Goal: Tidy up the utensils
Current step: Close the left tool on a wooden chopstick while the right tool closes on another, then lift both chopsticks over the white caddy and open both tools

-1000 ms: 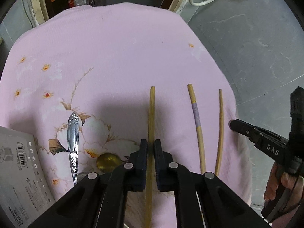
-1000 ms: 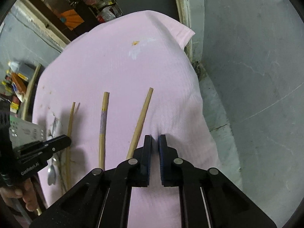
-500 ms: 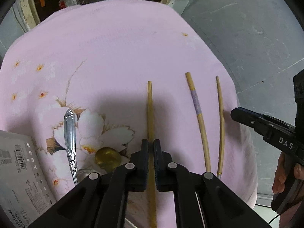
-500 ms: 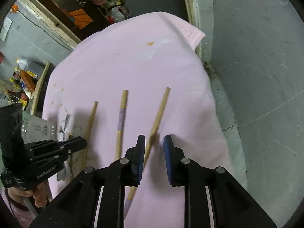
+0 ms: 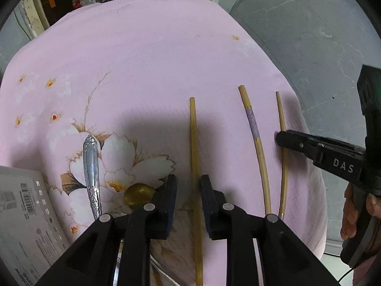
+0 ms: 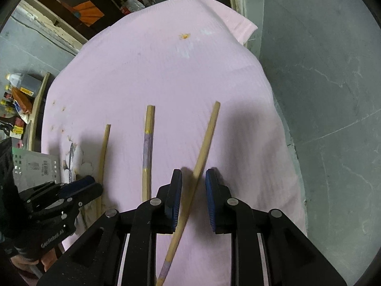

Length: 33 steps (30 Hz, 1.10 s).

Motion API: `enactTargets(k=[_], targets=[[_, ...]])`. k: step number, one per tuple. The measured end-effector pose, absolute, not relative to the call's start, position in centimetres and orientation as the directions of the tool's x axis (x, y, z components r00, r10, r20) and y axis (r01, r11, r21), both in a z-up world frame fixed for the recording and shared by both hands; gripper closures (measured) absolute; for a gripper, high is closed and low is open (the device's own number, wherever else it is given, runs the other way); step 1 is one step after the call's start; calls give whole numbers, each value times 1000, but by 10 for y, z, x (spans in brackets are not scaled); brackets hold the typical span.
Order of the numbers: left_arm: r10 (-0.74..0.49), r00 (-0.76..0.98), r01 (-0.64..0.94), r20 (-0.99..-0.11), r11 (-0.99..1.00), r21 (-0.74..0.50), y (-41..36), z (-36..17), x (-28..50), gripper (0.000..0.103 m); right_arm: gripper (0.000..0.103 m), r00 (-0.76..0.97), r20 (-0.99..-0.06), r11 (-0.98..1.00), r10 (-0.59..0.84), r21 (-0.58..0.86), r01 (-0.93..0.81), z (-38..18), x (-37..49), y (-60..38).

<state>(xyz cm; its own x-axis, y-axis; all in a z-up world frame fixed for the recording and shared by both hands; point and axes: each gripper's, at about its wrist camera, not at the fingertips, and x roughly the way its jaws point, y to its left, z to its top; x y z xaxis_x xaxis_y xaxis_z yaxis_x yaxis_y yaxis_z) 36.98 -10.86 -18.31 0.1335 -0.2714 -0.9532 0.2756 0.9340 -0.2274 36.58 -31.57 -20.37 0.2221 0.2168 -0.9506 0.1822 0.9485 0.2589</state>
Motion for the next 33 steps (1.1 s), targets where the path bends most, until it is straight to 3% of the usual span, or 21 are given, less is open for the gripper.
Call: enactTargets(k=[7, 9, 10, 11, 19, 23, 33], targets=[[-199, 78, 343, -977, 925, -161, -133, -183, 383, 84, 83, 218, -957, 950, 191, 236, 204, -203, 369, -307], [-190, 71, 356, -979, 922, -153, -141, -185, 387, 95, 83, 213, -956, 943, 203, 250, 220, -202, 369, -310], [-211, 55, 335, -976, 925, -181, -141, -186, 390, 95, 85, 211, -956, 940, 206, 253, 229, -203, 369, -309], [-216, 51, 323, -975, 928, -188, -141, -186, 392, 96, 95, 208, -956, 937, 205, 254, 241, -203, 369, -309], [-380, 149, 247, -913, 908, -338, -112, -171, 373, 97, 97, 313, -853, 794, 418, 510, 330, -212, 345, -342], [-408, 250, 278, -878, 899, -338, -107, -151, 353, 97, 97, 430, -785, 784, 447, 575, 234, -197, 317, -336], [-401, 536, 360, -743, 905, -229, -87, -73, 298, 97, 97, 664, -642, 893, 384, 441, -90, -103, 272, -311]])
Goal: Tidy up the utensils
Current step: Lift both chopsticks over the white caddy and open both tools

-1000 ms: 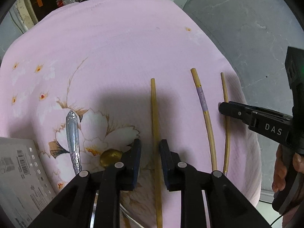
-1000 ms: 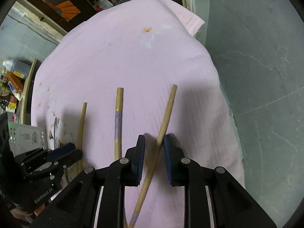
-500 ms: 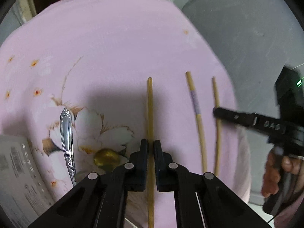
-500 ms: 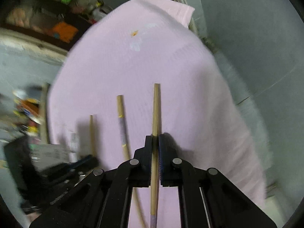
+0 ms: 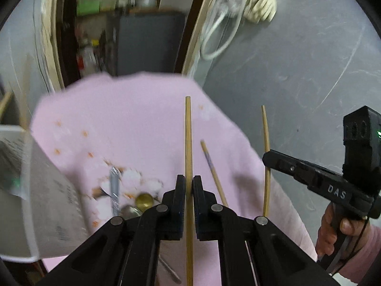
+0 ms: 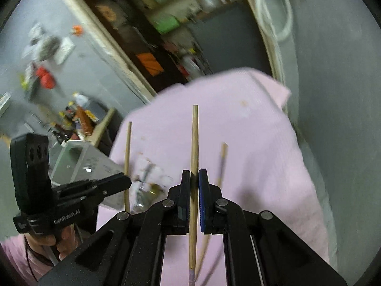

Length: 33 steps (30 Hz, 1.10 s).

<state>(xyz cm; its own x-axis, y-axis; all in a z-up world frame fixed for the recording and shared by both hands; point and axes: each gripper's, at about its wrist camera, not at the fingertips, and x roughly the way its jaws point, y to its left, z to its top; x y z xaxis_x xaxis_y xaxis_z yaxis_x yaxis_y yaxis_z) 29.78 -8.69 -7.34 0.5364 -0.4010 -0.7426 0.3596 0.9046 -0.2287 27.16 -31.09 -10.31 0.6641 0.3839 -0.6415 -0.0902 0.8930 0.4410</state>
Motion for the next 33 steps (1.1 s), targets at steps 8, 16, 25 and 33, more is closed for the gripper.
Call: enactTargets(k=[8, 16, 25, 33], targets=[[-372, 718, 326, -589, 927, -188, -56, -16, 284, 97, 97, 795, -456, 895, 400, 382, -231, -21, 263, -288], [-291, 873, 218, -391, 951, -220, 14, 50, 274, 97, 97, 860, -197, 848, 471, 369, -380, 61, 269, -229], [-152, 958, 107, -244, 976, -188, 80, 82, 272, 97, 97, 834, -41, 789, 550, 354, -503, 91, 298, -139], [-134, 962, 82, -237, 972, -219, 103, 41, 281, 96, 97, 807, -101, 789, 581, 310, -530, 38, 317, -95]])
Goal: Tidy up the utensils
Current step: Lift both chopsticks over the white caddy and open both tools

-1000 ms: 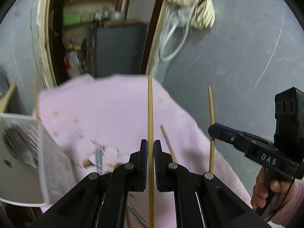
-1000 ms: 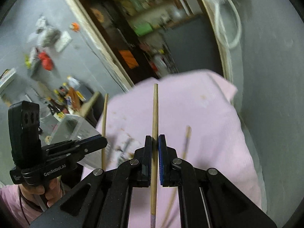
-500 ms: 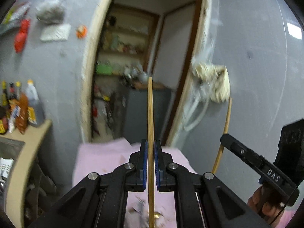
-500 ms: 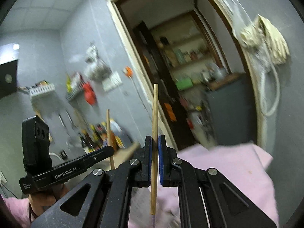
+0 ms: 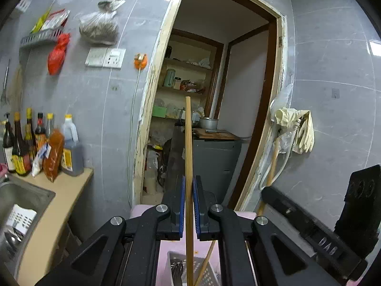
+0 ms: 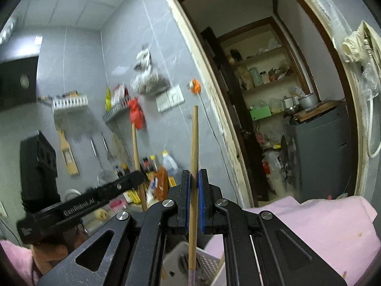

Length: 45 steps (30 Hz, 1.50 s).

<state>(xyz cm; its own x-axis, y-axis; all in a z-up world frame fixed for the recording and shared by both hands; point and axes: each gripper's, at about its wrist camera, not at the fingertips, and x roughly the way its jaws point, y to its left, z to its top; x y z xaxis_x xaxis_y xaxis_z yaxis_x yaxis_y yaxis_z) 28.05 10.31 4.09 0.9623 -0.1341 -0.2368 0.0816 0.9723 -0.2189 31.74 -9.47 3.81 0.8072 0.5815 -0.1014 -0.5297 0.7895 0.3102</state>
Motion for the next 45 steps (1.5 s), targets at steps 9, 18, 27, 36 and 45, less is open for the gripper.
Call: enactTargets(k=[9, 18, 27, 36, 45], targets=[[-142, 942, 78, -305, 974, -210, 95, -15, 279, 96, 97, 782, -215, 803, 585, 283, -524, -11, 322, -90], [-157, 915, 89, -371, 977, -194, 89, -35, 268, 96, 97, 740, -306, 800, 599, 265, -538, -34, 318, -87], [-191, 877, 87, -441, 966, -245, 92, -38, 260, 95, 89, 693, -371, 784, 619, 342, -517, -41, 312, -103], [-146, 897, 62, -418, 976, -208, 76, -19, 239, 41, 43, 792, -360, 862, 493, 321, -391, -23, 280, -155], [-66, 935, 27, -348, 993, -116, 25, -4, 211, 0, 8, 890, -364, 955, 276, 207, -211, -7, 237, -212]])
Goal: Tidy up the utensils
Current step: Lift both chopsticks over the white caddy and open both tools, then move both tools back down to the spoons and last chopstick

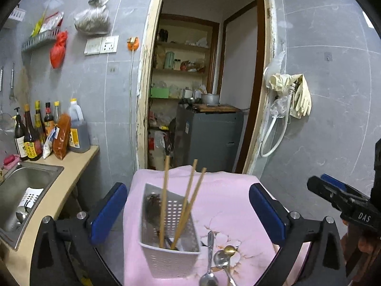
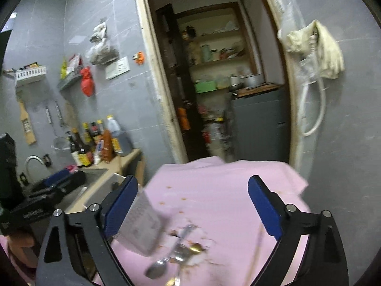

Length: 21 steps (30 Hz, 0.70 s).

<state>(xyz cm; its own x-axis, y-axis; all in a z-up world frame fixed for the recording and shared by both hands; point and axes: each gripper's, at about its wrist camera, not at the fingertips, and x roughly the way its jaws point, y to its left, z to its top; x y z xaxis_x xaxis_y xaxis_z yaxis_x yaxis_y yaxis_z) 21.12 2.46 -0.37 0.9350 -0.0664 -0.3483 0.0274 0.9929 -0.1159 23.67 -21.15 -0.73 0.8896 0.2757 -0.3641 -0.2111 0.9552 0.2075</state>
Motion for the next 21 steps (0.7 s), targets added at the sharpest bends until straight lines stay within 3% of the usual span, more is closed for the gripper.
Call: enactTargets(k=[2, 9, 15, 21], targets=[[-60, 936, 21, -348, 993, -115, 15, -5, 208, 0, 1, 898, -372, 967, 236, 179, -179, -8, 230, -222], [-23, 936, 3, -350, 998, -59, -24, -20, 202, 0, 1, 918, -378, 992, 123, 67, -105, -15, 214, -251], [3, 917, -3, -398, 1000, 0, -51, -41, 212, 0, 1, 909, -404, 995, 103, 51, -90, -27, 219, -275], [12, 892, -24, -452, 999, -21, -63, -65, 219, 0, 1, 874, -472, 994, 113, 52, -101, -54, 240, -293]])
